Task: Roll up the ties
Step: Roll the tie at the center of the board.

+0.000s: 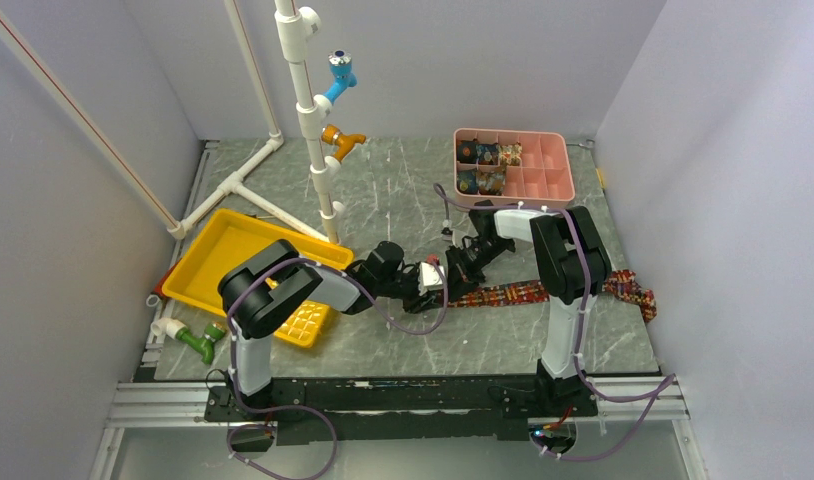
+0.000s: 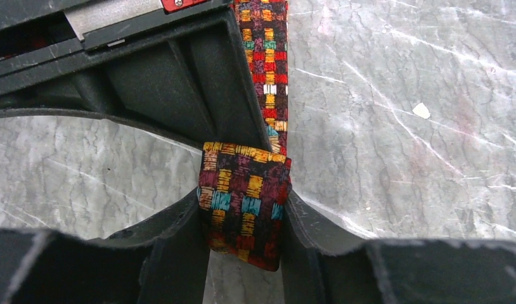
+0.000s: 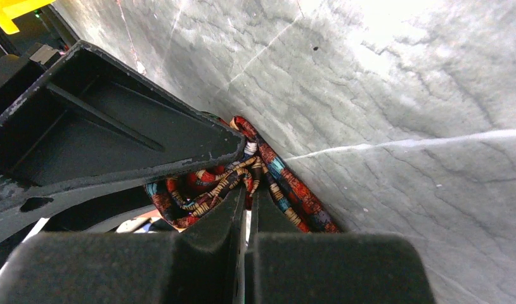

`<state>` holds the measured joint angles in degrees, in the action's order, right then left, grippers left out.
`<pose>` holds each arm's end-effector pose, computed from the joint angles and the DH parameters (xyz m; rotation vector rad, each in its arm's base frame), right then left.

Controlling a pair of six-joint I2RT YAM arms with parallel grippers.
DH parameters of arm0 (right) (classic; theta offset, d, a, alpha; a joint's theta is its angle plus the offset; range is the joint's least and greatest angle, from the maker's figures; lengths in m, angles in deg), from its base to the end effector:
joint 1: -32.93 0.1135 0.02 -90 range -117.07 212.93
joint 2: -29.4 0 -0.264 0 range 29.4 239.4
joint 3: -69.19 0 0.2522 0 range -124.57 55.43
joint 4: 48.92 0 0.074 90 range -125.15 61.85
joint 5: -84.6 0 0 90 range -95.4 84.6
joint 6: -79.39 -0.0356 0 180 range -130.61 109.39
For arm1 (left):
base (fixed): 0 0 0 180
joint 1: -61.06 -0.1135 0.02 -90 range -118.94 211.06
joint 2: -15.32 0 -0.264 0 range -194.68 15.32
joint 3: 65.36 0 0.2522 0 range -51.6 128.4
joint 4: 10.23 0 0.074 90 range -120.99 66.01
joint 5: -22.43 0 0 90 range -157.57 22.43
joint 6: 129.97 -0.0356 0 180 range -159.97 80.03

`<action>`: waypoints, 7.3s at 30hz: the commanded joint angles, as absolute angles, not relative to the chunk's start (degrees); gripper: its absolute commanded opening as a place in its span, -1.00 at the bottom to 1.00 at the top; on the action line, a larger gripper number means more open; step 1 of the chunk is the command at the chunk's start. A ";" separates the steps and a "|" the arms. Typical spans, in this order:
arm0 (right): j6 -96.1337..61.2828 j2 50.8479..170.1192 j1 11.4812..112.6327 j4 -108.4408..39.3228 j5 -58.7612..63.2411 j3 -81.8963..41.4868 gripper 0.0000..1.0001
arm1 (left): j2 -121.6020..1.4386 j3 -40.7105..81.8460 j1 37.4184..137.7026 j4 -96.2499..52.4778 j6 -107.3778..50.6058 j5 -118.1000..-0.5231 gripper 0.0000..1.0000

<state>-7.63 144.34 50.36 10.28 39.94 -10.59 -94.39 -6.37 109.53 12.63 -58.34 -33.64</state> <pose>0.3072 0.1230 0.1089 0.4446 -2.7168 -1.1274 0.2240 -0.2829 0.1184 1.4515 1.5118 -0.9297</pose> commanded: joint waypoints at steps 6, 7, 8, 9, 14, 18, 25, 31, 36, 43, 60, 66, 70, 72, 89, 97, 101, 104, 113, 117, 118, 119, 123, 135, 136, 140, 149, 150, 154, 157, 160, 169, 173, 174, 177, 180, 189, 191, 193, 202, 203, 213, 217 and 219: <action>-3.94 143.88 49.53 9.47 36.19 -11.27 -0.73 | -94.93 -7.58 110.09 4.37 -60.15 -38.21 -0.43; -3.61 143.14 48.94 10.42 36.47 -11.60 -0.64 | -94.84 -7.44 110.05 2.89 -60.31 -38.74 -0.46; -3.13 142.54 48.36 11.53 36.66 -11.99 -0.58 | -94.73 -7.35 110.06 2.18 -60.52 -39.25 -0.47; -2.36 142.07 47.40 12.81 37.05 -12.32 -0.52 | -94.68 -7.22 110.11 0.82 -60.64 -39.61 -0.47; 1.91 140.07 42.50 19.15 40.93 -12.67 -0.28 | -94.60 -5.91 110.24 -4.71 -61.73 -41.31 -0.49; 3.04 137.51 41.21 19.91 44.06 -11.30 -0.13 | -94.59 -5.40 110.41 -7.05 -62.51 -42.26 -0.50; -2.05 137.03 42.76 16.55 51.43 -11.13 0.05 | -95.18 -3.97 111.14 -9.86 -62.58 -43.47 -0.48; -4.29 139.48 45.23 14.36 51.37 -10.83 0.05 | -95.30 -3.24 111.79 -10.64 -62.09 -44.02 -0.47; -5.55 141.57 46.57 12.32 49.21 -11.57 -0.03 | -95.55 -2.88 112.18 -10.98 -62.11 -44.05 -0.46; -1.61 143.55 46.16 13.12 41.76 -11.52 -1.00 | -94.77 -3.89 112.13 -10.00 -62.62 -41.64 -0.24; 4.28 148.91 42.44 14.18 43.48 -11.25 -1.00 | -99.83 -7.89 109.83 21.03 -56.13 -32.88 0.65; 4.74 148.64 42.99 14.48 45.97 -12.07 -1.00 | -102.53 -5.07 112.20 21.40 -55.26 -34.62 0.61; 4.71 148.12 44.24 14.96 46.45 -13.18 -1.00 | -103.33 -4.67 113.55 18.67 -58.58 -40.08 0.69; 5.56 148.54 44.26 15.89 46.27 -13.65 -1.00 | -103.61 -4.16 113.51 15.99 -59.67 -39.94 0.66; 8.91 145.53 42.98 23.18 42.80 -15.38 -1.00 | -98.53 -7.91 111.49 1.73 -62.38 -44.79 -0.34; 5.75 148.12 41.58 18.70 38.54 -16.72 -1.00 | -97.58 -8.27 111.26 0.19 -63.61 -42.63 -0.26; 5.08 149.45 42.73 16.76 35.33 -16.56 -1.00 | -97.19 -7.95 110.93 0.00 -63.04 -41.54 -0.22; 4.15 150.01 43.11 14.84 32.27 -16.04 -1.00 | -96.39 -8.51 109.92 0.85 -62.58 -37.78 -0.04; 5.44 150.08 44.26 15.47 32.24 -15.49 -1.00 | -97.99 -4.83 109.56 2.43 -62.83 -37.27 0.54; 5.74 149.44 45.03 16.14 33.99 -16.81 -1.00 | -101.41 0.64 110.89 1.39 -63.13 -37.00 0.59; 5.74 149.33 45.06 16.43 34.31 -17.20 -1.00 | -102.25 1.99 111.24 0.51 -63.43 -36.59 0.58; 5.74 149.18 45.06 16.89 35.10 -17.75 -1.00 | -102.96 3.46 111.39 -1.86 -64.06 -35.97 0.49; 6.40 147.58 45.10 20.03 37.13 -20.56 -1.00 | -103.35 4.62 111.37 -8.89 -67.81 -33.41 0.08; 5.74 151.36 47.08 16.93 33.45 -18.44 -1.00 | -101.38 2.27 107.60 -16.59 -73.41 -29.58 -0.13; 5.47 151.79 47.12 16.59 33.30 -18.78 -1.00 | -101.32 2.36 107.54 -17.35 -74.51 -28.12 -0.11; 6.13 151.31 47.11 19.52 36.65 -21.64 -1.00 | -101.42 2.29 107.47 -18.82 -77.12 -27.92 -0.14; 6.94 150.54 47.35 20.98 34.81 -24.10 -1.00 | -103.26 4.44 107.41 -21.15 -77.55 -28.25 0.05; 6.63 150.84 47.39 20.18 33.87 -23.47 -1.00 | -103.04 4.04 107.24 -20.66 -77.23 -28.50 0.07; 6.25 153.20 47.39 17.76 29.85 -21.05 -1.00 | -97.75 -2.03 104.49 -11.23 -71.30 -28.65 0.29; 6.02 154.09 47.42 16.06 27.60 -19.48 -1.00 | -93.26 -8.51 102.12 -1.05 -66.15 -29.34 0.45; 5.95 154.80 47.43 15.70 26.69 -19.02 -1.00 | -91.42 -10.91 101.56 3.12 -63.05 -30.49 0.53; 5.80 156.08 47.43 15.50 25.39 -19.51 -1.00 | -91.55 -10.95 101.55 11.46 -61.20 -30.61 0.31; 6.04 156.42 47.51 15.51 25.02 -19.48 -1.00 | -91.17 -7.93 101.64 11.13 -60.60 -29.71 0.16; 6.15 156.42 47.46 15.50 24.93 -19.49 -1.00 | -90.90 -7.36 101.73 10.68 -60.84 -29.09 0.12; 6.15 156.54 47.49 15.39 25.00 -19.62 -1.00 | -90.22 -5.47 102.36 8.88 -61.91 -26.45 0.00; 6.17 156.79 47.52 15.21 25.10 -19.79 -1.00 | -90.17 -3.92 103.58 8.20 -62.70 -23.98 -0.09; 6.10 156.78 47.56 14.87 26.87 -20.04 -1.00 | -95.51 1.90 106.87 8.81 -60.60 -24.15 -0.06; 6.02 156.42 47.56 14.63 27.95 -19.54 -1.00 | -97.69 3.09 107.19 9.39 -59.06 -25.47 -0.02; 6.18 156.10 47.52 14.49 28.85 -19.10 -1.00 | -99.62 3.41 107.25 10.38 -57.80 -26.66 0.00; 5.74 155.54 47.67 13.52 31.78 -17.82 -1.00 | -103.77 1.71 107.92 13.07 -57.53 -32.49 -0.08; 5.62 155.31 47.68 13.44 32.19 -17.79 -1.00 | -103.76 1.71 108.06 12.70 -57.65 -33.26 -0.12; 3.77 150.71 44.55 18.18 37.00 -19.61 -0.61 | -99.34 -1.29 109.22 -1.12 -63.07 -44.62 -0.39; 6.16 148.28 41.38 24.22 41.41 -20.89 -0.27 | -99.14 -1.52 109.79 -4.89 -64.95 -48.30 -0.38; 7.88 147.20 40.36 26.94 43.69 -20.92 -0.15 | -99.45 -0.94 110.04 -6.05 -65.22 -49.28 -0.39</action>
